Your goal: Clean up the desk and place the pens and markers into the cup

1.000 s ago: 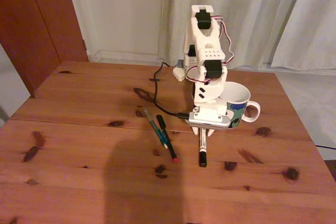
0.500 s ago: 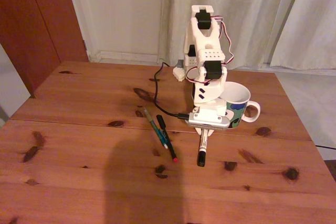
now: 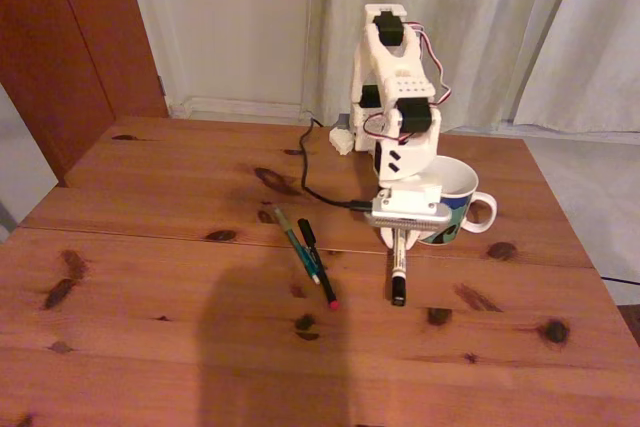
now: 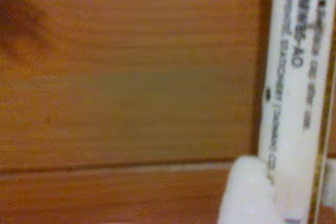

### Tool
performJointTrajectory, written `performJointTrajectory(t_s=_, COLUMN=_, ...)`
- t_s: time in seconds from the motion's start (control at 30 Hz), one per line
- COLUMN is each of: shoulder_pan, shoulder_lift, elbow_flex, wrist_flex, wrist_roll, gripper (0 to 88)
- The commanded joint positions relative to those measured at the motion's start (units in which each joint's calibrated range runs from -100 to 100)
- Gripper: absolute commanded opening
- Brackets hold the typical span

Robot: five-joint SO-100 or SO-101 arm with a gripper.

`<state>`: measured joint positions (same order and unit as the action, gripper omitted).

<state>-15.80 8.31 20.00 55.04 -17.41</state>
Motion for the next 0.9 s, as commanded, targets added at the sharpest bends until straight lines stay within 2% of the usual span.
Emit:
performJointTrajectory(t_s=0.0, shoulder_pan=-1.8, shoulder_lift=-7.6, elbow_flex=0.6, wrist_flex=-0.2, wrist_roll=0.3, gripper=0.8)
performJointTrajectory(t_s=0.4, shoulder_pan=-4.3, shoulder_lift=-13.7, elbow_flex=4.7, wrist_flex=-0.4, wrist_roll=0.3, gripper=0.8)
performJointTrajectory(t_s=0.87, shoulder_pan=-12.0, shoulder_lift=-13.7, elbow_flex=5.0, wrist_flex=-0.4, wrist_roll=-0.2, gripper=0.8)
